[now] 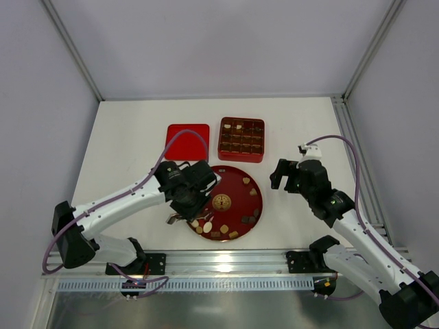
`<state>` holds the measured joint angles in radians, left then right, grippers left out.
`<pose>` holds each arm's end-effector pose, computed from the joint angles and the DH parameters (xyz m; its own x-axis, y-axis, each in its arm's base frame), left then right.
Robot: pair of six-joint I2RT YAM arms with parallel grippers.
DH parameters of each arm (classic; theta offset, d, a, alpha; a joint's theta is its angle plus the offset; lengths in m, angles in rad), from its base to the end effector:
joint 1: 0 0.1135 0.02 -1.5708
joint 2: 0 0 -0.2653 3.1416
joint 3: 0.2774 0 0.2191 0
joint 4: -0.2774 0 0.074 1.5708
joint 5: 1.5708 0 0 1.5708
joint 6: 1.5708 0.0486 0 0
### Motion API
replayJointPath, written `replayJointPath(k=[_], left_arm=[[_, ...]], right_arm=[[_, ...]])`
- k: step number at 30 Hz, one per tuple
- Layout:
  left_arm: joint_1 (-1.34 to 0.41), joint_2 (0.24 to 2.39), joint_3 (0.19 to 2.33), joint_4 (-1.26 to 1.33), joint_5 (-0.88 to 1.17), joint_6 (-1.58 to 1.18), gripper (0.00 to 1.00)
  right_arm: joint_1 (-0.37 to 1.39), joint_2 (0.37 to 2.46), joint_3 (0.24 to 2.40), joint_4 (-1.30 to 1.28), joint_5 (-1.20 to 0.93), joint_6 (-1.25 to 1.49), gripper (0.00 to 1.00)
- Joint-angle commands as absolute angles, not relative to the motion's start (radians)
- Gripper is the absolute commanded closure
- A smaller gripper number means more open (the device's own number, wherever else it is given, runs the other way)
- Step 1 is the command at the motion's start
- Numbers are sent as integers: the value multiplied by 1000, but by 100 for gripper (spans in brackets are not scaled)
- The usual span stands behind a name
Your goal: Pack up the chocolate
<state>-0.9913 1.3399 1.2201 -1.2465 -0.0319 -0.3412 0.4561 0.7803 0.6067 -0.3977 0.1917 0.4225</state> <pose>0.1111 -0.1670 0.2861 -0.7839 0.5871 -0.2018 0.6054 0.7950 -0.0385 0.1403 0.0585 0.2570 -0.5611 0.1731 -0.8095 -0.0641 0.9659 0.2510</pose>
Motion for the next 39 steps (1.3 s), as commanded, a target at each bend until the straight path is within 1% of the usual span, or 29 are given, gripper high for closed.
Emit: replayJointPath(k=[1, 6, 12, 17, 20, 33, 38, 39], left_arm=[[-996, 1348, 1223, -1235, -12, -347, 58], [-996, 1359, 1229, -1235, -11, -342, 59], [-996, 1373, 1239, -1236, -20, -331, 65], [-996, 1377, 1264, -1241, -49, -327, 72], [-996, 1381, 1285, -1243, -75, -322, 74], [-989, 1400, 1431, -1241, -167, -305, 76], [-937, 1483, 1583, -1180, -199, -270, 76], [-901, 1521, 1603, -1145, -196, -265, 76]], right_arm=[[453, 776, 611, -379, 212, 428, 0], [453, 775, 612, -379, 215, 428, 0], [451, 778, 615, -379, 218, 423, 0], [451, 779, 615, -377, 221, 423, 0], [451, 778, 615, -380, 221, 423, 0], [449, 772, 624, -380, 215, 428, 0], [449, 779, 643, -379, 207, 428, 0], [451, 782, 644, -380, 209, 426, 0]])
